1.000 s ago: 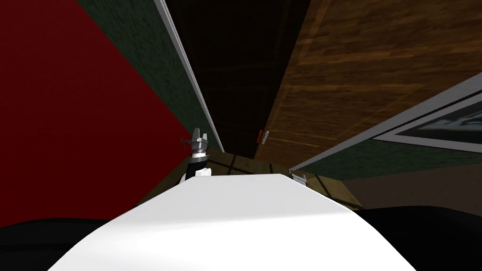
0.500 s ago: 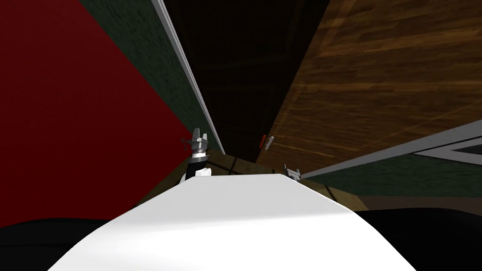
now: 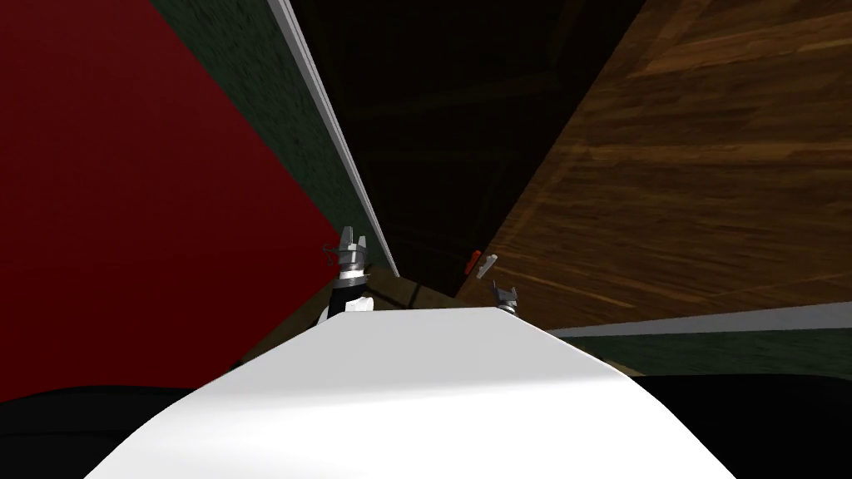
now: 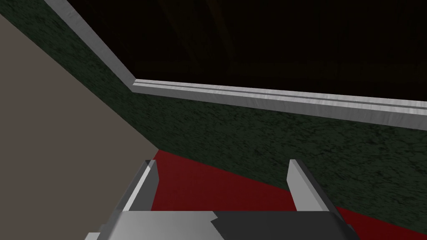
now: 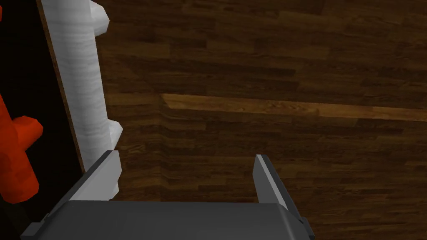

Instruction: Pull the door open

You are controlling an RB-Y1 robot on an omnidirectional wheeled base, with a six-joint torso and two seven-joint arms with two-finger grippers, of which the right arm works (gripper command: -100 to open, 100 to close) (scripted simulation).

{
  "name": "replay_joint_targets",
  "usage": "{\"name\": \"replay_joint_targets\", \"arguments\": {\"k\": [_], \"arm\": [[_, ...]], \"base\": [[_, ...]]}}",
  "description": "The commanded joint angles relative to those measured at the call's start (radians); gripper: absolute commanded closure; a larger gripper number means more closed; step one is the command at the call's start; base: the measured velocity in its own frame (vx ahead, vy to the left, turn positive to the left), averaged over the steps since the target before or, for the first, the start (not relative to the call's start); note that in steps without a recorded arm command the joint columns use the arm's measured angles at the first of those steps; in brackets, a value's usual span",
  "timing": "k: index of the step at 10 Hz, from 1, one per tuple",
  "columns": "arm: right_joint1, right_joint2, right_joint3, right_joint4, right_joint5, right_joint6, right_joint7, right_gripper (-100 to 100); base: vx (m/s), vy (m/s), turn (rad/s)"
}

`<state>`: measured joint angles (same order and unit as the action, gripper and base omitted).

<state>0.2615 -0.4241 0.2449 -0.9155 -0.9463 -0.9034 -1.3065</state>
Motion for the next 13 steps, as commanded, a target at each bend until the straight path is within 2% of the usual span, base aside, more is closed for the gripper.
{"name": "replay_joint_targets", "arguments": {"k": [1,3,4,5,10,11,13], "arm": [[-0.027,0.010,0.014,-0.013,0.010,-0.002,-0.005,-100],[-0.054,0.020,0.025,-0.028,0.017,0.000,-0.005,-100],[-0.031,0.024,0.025,-0.010,0.015,-0.008,-0.006,-100],[-0.031,0.024,0.025,-0.010,0.015,-0.008,-0.006,100],[-0.031,0.024,0.025,-0.010,0.015,-0.008,-0.006,100],[-0.015,0.025,0.029,-0.002,0.014,-0.007,-0.006,100],[-0.015,0.025,0.029,-0.002,0.014,-0.007,-0.006,100]], "base": [[0.223,-0.029,0.173],[0.189,0.003,0.047],[0.043,0.016,-0.001],[-0.016,0.003,0.017],[-0.005,0.008,0.007],[-0.092,0.019,-0.032],[-0.100,0.011,-0.007]]}}
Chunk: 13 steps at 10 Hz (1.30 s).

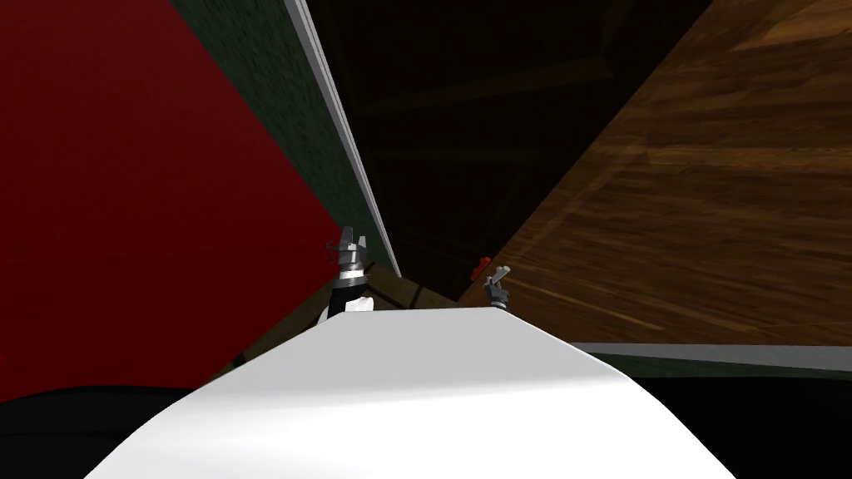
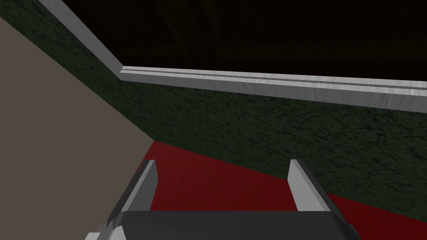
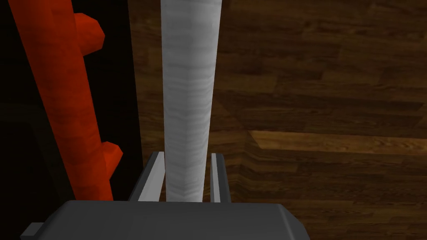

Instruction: Pull the door open

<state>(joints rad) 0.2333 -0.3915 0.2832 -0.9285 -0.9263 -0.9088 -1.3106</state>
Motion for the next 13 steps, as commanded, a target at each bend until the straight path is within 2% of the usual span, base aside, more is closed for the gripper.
{"name": "replay_joint_targets", "arguments": {"k": [1,2,3,6,7,13], "arm": [[0.031,-0.014,-0.015,0.021,-0.010,-0.003,-0.002,100],[0.031,-0.014,-0.015,0.021,-0.010,-0.003,-0.002,100],[0.048,-0.020,-0.020,0.031,-0.015,-0.004,-0.002,100],[0.063,-0.026,-0.024,0.041,-0.019,-0.005,-0.003,100],[0.078,-0.032,-0.027,0.050,-0.024,-0.006,-0.003,100],[0.078,-0.032,-0.027,0.050,-0.024,-0.006,-0.003,100]], "base": [[-0.120,0.030,-0.077],[-0.122,0.000,-0.079],[-0.152,-0.001,-0.086],[-0.148,0.027,-0.027],[-0.123,0.029,-0.056],[-0.024,0.006,-0.009]]}}
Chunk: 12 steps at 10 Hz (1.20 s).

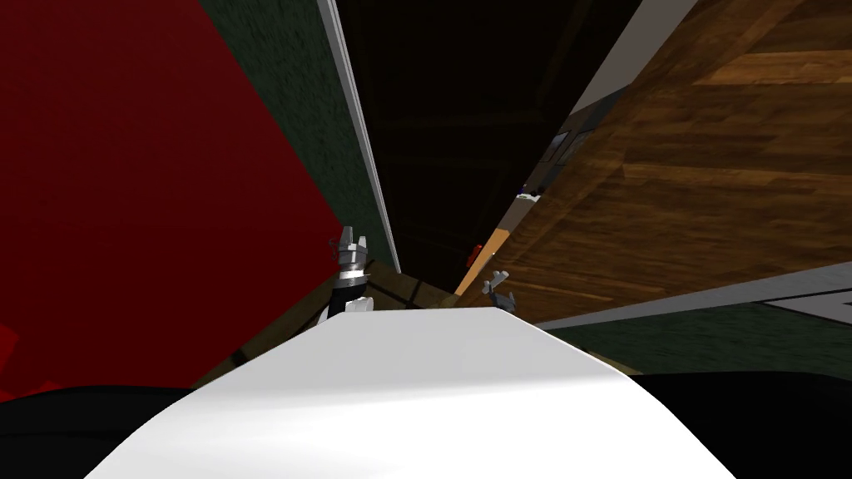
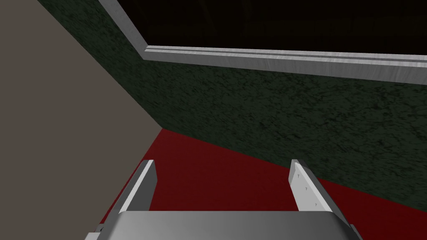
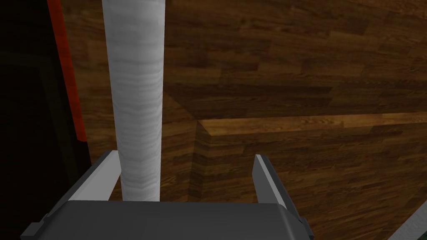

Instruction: Pull the door open

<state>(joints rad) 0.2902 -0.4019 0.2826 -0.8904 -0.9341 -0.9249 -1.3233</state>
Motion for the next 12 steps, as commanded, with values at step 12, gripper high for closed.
{"name": "replay_joint_targets", "arguments": {"k": [12], "arm": [[0.035,-0.027,-0.030,0.021,-0.020,0.009,0.009,100]], "base": [[-0.019,0.005,-0.007]]}}
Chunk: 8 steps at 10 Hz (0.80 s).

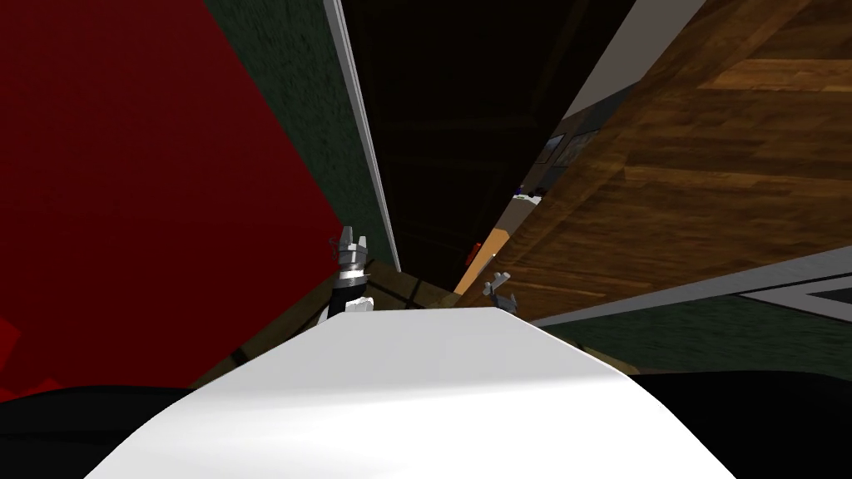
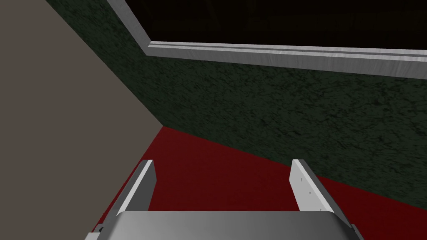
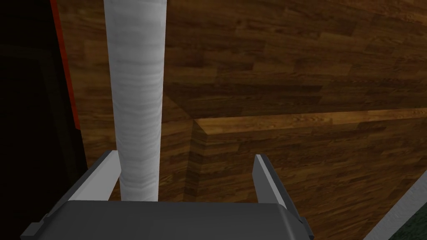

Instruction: Pull the door open

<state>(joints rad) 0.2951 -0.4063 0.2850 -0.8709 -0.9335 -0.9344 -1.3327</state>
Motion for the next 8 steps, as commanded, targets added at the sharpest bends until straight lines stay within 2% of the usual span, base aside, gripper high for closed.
{"name": "replay_joint_targets", "arguments": {"k": [1,2,4,5,8], "arm": [[0.030,-0.023,-0.032,0.002,-0.021,0.018,0.018,100],[-0.018,-0.024,0.043,0.023,0.026,-0.032,-0.047,100],[-0.013,-0.053,0.087,-0.003,0.050,-0.052,-0.077,100],[-0.006,-0.070,0.103,-0.020,0.052,-0.065,-0.094,-100],[0.007,-0.117,0.152,-0.065,0.066,-0.095,-0.140,-100]], "base": [[-0.010,0.008,0.022],[-0.186,0.003,0.221],[-0.243,-0.101,0.166],[-0.222,-0.048,0.158],[-0.205,0.071,0.093]]}}
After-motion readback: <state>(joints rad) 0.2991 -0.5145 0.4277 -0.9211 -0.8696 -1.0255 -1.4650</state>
